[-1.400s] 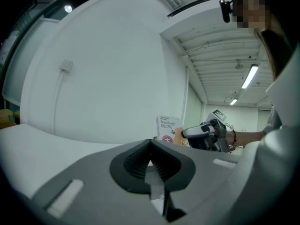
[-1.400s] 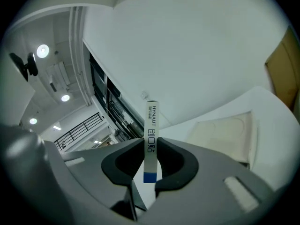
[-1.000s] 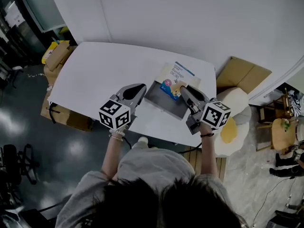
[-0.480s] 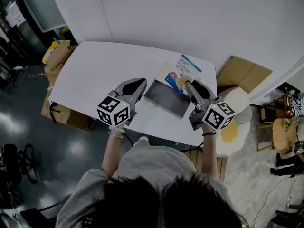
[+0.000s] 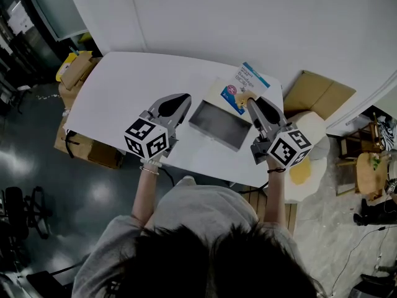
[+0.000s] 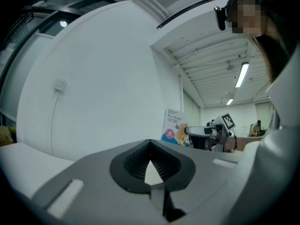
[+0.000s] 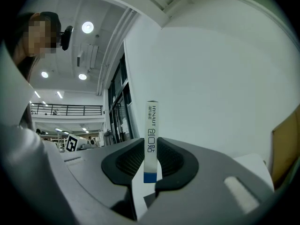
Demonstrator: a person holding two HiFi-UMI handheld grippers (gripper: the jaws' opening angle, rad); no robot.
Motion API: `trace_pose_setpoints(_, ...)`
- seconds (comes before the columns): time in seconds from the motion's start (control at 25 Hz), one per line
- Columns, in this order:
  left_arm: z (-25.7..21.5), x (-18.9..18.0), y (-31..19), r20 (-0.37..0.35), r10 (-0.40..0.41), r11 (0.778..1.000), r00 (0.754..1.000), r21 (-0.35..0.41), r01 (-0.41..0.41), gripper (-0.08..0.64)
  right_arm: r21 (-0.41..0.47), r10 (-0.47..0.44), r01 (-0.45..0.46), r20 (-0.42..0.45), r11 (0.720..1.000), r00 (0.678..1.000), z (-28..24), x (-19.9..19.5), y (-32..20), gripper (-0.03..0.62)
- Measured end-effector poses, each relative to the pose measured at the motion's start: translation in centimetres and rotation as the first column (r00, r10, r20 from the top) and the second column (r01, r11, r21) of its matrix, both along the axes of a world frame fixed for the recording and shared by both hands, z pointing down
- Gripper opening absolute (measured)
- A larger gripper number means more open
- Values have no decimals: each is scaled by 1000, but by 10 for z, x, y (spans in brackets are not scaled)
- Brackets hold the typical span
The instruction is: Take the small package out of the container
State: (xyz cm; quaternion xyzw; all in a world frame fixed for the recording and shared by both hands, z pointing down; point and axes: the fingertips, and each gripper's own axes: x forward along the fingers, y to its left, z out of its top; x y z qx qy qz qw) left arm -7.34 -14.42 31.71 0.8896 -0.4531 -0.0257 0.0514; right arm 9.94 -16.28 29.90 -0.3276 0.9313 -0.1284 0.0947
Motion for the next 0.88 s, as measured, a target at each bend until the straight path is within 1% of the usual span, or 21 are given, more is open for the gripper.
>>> trace_pose_setpoints(0.32,-3,-4,2,3,-3,1000,1000,7,3,-9,9,11,-11,-18,1000,1000,-1,-1,2,97)
trace_pose_setpoints(0.56,-2,-1,0,0,0,1000,1000,-6,0,-9,-11,-2,1,-24,1000,1000,3,-1,0,97)
trace_pose_setpoints(0.76,1,-1,10,1,0,1000,1000,-13,0,-9,-16,-6,5,-33,1000,999,9,-2,9,97)
trace_pose_setpoints(0.88,0,1,5,-2,1,1000,1000,-24,-1,-9,-21,-12,12,-39,1000,999,7,-3,3,97)
